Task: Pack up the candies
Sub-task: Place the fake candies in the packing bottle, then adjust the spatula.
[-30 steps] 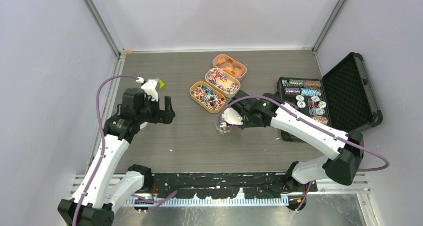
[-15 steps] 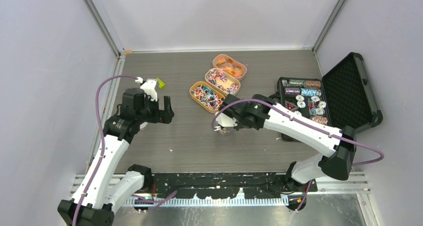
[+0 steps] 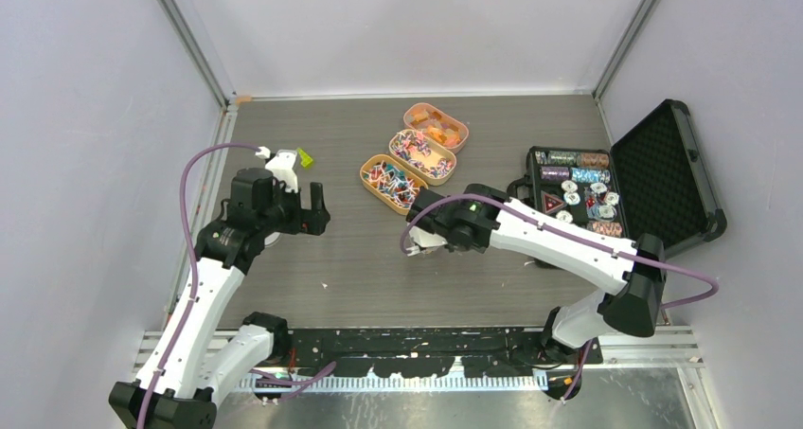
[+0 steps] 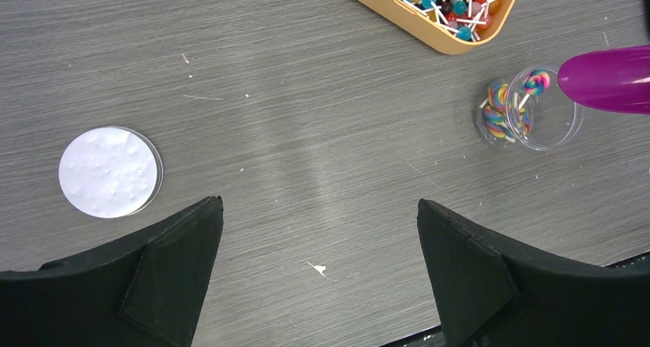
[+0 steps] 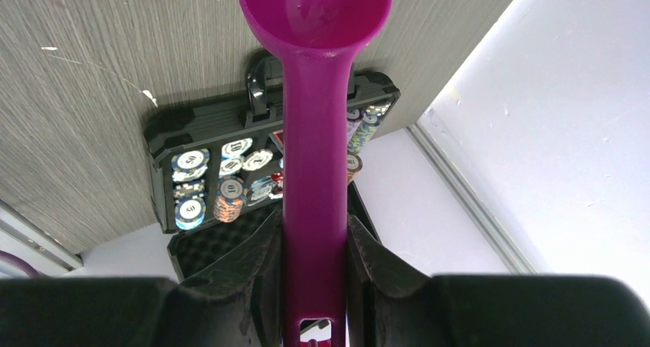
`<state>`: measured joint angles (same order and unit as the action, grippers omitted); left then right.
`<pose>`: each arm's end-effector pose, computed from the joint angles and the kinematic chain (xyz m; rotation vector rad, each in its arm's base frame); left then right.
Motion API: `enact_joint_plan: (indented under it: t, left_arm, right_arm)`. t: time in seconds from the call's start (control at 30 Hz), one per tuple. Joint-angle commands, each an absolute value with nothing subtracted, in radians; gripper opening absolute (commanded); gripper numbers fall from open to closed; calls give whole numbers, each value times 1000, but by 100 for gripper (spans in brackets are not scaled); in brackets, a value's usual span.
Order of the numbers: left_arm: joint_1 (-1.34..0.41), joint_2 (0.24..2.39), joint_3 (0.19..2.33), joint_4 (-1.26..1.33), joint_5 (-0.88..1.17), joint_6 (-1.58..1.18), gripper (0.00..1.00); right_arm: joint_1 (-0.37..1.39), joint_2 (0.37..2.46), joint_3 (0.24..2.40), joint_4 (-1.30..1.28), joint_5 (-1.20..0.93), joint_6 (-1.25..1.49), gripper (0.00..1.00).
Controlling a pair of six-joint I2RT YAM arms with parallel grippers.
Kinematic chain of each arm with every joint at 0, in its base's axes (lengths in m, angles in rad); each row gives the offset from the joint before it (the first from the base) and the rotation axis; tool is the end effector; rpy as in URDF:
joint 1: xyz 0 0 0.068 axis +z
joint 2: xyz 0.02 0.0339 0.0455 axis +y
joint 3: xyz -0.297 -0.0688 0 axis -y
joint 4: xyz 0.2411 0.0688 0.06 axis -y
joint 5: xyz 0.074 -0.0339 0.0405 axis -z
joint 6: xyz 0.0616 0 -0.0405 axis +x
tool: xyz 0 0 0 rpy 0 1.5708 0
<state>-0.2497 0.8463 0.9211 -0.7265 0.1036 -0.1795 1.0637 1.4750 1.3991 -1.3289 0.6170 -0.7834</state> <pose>0.1599 -0.0474 0.3317 0.1361 2.2371 -0.3496 0.1560 0.2074 0.3281 -2.1685 1.7313 -0.8430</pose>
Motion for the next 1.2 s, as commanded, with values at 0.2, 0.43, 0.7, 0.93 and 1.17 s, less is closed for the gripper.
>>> enact_joint_plan:
  t: [0.2, 0.43, 0.7, 0.93, 1.17]
  left_arm:
    - [-255, 837, 933, -722, 73, -182, 100]
    - [-255, 841, 937, -731, 56, -188, 100]
    - [-255, 835, 908, -673, 125, -233, 99]
    - [-253, 943, 1000, -624, 323, -336, 83]
    - [-253, 1065, 1031, -527, 413, -429, 69]
  right_arm:
    - [1089, 1467, 1488, -1385, 713, -755, 0]
    - [1084, 1551, 1623, -1456, 681, -536, 1]
    - [1072, 1574, 1690, -1339, 484, -407, 0]
    - [1071, 1589, 1705, -1261, 303, -321, 0]
    - [1069, 1480, 1634, -1071, 216, -293, 0]
